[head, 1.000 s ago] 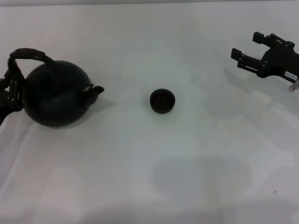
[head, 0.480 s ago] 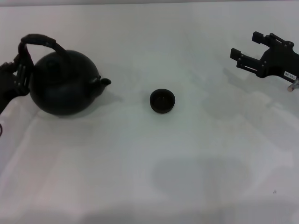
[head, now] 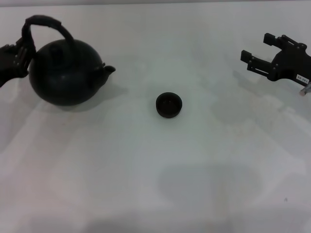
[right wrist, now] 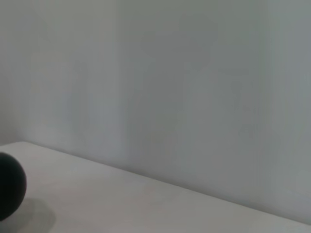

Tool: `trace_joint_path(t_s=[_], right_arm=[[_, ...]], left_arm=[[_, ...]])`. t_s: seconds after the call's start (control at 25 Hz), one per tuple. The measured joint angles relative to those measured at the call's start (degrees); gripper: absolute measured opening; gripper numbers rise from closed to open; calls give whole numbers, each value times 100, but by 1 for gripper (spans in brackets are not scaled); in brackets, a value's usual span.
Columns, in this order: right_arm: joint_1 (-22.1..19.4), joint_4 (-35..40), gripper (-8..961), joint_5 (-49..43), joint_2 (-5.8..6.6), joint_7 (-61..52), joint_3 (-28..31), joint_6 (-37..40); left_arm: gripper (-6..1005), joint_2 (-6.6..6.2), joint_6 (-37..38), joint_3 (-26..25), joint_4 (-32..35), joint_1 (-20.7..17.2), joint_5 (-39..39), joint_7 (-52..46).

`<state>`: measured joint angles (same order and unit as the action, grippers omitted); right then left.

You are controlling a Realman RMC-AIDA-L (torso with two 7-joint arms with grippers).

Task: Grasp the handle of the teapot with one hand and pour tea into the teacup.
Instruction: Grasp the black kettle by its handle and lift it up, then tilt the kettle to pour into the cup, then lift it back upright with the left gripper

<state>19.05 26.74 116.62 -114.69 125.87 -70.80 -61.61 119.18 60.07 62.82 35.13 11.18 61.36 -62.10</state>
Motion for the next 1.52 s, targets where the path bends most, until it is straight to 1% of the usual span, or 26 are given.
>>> trace_joint_path(t_s=[0.04,0.08,0.12,0.2,0.28,0.48,0.68,0.84,1.04,1.16,1.32,1.52], right_arm=[[-2,-1,857,1,0,9,2,0],[-3,-1,857,2,0,18,3,0],[-2,-2,857,2,0,23,4,0],[5,-2,857,2,-7,30,5,1],[10,-2,857,2,-15,32,5,-9],[14,11,857,12,-17,39,5,-48],[22,-2,856,26,-24,137,5,-124],[15,-2,856,58,-27,140,8,-207],[-26,-2,856,142,-25,140,89,-346],[-48,-3,857,168,-26,140,123,-384],[-101,-3,857,169,-26,138,187,-418],[-103,4,857,169,-26,102,237,-431]], left_arm=[[102,-12,-79,96,176,-21,47,-186],[102,-12,-79,96,176,-21,47,-186],[102,-17,-263,161,588,-81,290,-530],[102,-3,-436,183,923,-119,599,-820],[102,3,-661,308,1224,-131,921,-1178],[102,-2,-1236,841,1930,-186,1517,-1793],[102,-11,-1567,1269,2510,-269,1877,-2212],[102,-2,-1638,1487,3078,-284,2596,-2856],[102,13,-1970,2017,3724,-366,3454,-3527],[102,13,-2144,2198,3970,-432,3799,-3708],[102,1,-2177,2229,4184,-460,4009,-3924],[102,8,-2183,2311,4535,-518,4610,-4271]])
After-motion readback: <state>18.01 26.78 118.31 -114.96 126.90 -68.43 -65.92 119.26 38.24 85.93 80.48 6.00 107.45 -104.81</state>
